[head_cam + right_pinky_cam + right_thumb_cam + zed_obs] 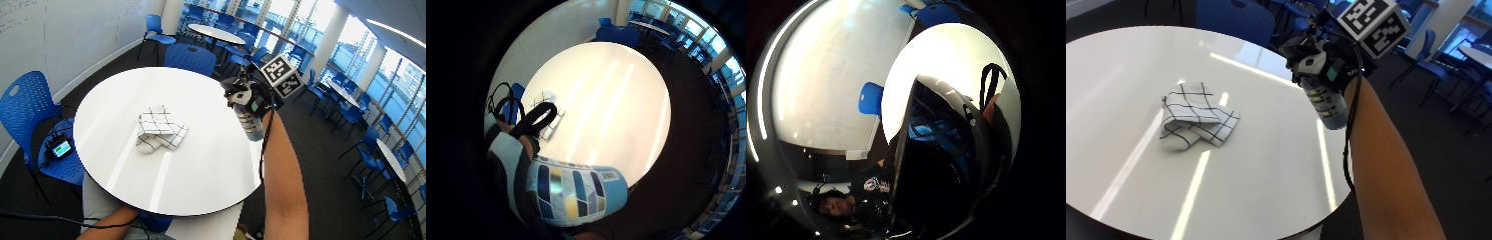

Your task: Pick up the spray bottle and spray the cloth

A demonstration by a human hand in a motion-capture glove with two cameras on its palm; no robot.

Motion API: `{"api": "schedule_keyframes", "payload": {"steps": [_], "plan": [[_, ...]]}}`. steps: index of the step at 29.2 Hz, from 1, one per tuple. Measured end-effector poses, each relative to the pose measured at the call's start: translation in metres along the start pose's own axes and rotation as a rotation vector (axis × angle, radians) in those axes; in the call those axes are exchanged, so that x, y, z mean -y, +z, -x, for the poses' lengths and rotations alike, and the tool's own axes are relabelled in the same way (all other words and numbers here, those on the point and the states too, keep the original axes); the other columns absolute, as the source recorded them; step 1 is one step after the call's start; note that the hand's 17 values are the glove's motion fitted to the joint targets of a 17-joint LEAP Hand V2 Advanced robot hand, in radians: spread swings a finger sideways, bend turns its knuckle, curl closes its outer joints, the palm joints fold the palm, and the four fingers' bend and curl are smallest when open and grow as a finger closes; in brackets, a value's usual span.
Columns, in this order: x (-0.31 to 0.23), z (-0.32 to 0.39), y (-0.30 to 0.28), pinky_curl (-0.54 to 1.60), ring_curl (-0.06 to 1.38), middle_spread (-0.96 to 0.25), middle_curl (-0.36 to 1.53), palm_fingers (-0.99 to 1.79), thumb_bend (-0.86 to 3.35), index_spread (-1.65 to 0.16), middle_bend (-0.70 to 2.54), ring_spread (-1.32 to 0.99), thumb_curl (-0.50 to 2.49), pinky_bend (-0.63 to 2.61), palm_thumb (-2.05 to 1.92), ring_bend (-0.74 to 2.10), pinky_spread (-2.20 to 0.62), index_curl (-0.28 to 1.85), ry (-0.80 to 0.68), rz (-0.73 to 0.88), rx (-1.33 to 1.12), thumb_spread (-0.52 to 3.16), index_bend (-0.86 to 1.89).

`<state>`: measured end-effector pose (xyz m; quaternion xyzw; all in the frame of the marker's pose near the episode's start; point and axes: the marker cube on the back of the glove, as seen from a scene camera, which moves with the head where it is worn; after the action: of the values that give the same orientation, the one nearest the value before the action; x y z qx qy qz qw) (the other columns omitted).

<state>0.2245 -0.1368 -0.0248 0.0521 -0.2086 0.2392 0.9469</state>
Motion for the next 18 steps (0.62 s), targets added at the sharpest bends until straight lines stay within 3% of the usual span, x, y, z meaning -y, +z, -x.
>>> {"api": "schedule_keyframes", "payload": {"steps": [18], "plan": [[0.039, 0.077, 0.011, 0.37, 0.43, -0.16, 0.48, 1.37, -0.03, -0.29, 0.50, -0.19, 0.73, 0.41, 0.88, 0.57, -0.22, 0.57, 0.012, 0.320, -0.438, 0.46, 0.30]]}}
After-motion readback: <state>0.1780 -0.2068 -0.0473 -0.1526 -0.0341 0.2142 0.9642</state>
